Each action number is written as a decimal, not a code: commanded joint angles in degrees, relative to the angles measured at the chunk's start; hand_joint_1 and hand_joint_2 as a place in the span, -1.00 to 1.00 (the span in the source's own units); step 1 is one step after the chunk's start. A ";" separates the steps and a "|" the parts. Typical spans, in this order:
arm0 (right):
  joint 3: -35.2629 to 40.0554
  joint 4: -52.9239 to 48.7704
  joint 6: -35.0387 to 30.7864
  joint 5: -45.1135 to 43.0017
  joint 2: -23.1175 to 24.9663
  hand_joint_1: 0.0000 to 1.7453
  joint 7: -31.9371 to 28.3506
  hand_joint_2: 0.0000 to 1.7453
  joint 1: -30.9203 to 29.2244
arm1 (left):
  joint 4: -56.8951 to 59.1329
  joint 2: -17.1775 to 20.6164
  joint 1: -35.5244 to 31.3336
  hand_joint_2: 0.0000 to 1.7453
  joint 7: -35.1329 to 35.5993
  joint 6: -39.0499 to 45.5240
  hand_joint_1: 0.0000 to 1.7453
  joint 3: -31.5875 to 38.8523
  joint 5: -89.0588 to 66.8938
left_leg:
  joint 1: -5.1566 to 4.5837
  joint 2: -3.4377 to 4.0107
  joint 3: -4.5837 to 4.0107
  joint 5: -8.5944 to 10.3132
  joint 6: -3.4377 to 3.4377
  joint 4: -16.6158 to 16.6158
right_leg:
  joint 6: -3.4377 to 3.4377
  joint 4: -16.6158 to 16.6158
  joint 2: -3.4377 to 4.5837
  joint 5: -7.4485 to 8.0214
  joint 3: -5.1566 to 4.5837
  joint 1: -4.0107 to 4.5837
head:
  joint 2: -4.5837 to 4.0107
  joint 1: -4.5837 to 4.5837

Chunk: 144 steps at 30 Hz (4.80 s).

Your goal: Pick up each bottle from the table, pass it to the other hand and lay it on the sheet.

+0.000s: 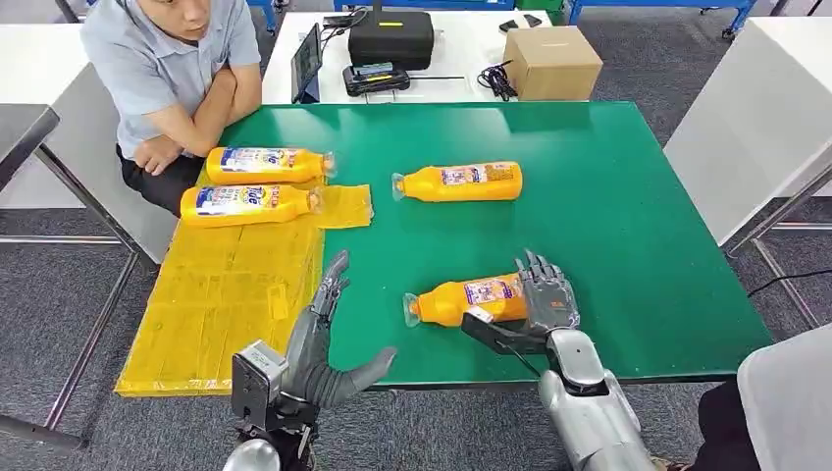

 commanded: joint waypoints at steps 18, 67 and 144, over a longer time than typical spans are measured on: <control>5.67 -4.39 -1.80 -1.79 -0.69 -1.00 -0.26 1.00 4.83 | 3.42 -0.55 -0.26 1.00 -0.73 0.82 -1.00 -2.00 -2.78 | 0.05 -0.10 -0.30 0.01 -0.06 -0.05 | -0.02 -0.06 -0.09 -0.01 -0.12 0.06 | 0.00 -0.02; 4.83 -35.63 -21.20 -8.03 4.42 -1.00 -4.74 1.00 15.11 | 4.49 1.18 0.10 1.00 -3.47 6.28 -1.00 -4.67 0.29 | 0.05 -0.14 -0.80 -0.01 -0.10 -0.06 | -0.03 -0.05 -0.10 -0.05 -0.55 0.05 | 0.00 0.00; 18.12 -16.60 8.30 -32.97 -17.71 -1.00 -0.03 1.00 0.63 | 0.06 3.96 -0.10 1.00 -6.00 18.72 -1.00 -5.95 21.80 | -0.04 -0.29 -1.05 0.06 0.02 0.01 | 0.04 0.01 -0.18 -0.01 -0.72 -0.07 | 0.00 0.00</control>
